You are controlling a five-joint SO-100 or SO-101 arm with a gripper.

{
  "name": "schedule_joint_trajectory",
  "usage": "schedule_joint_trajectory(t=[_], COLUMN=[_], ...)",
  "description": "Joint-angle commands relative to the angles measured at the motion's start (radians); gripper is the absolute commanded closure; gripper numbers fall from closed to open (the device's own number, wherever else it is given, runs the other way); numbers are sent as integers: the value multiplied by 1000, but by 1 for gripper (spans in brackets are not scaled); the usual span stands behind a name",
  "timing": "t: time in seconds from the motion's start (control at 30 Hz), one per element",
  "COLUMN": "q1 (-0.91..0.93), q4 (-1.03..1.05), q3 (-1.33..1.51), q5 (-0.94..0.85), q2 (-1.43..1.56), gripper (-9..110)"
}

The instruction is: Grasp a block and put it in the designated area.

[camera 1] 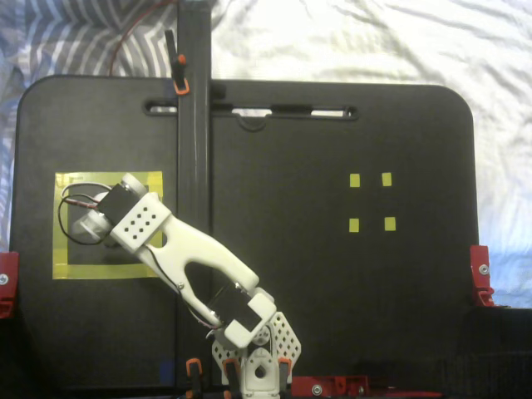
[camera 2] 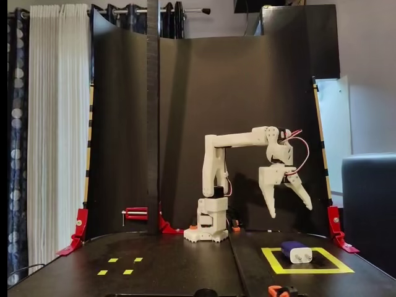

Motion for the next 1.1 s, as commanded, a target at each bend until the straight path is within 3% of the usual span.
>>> schedule_joint_trajectory(t=[0.0, 0.37, 0.63, 1.07], q1=[14, 35, 97, 520], q4=[-5, -8, -32, -341], q3=[-11, -37, -48, -49], q5=[-6, -3, -2, 20], q2=[48, 48, 55, 141], gripper=[70, 101, 102, 102])
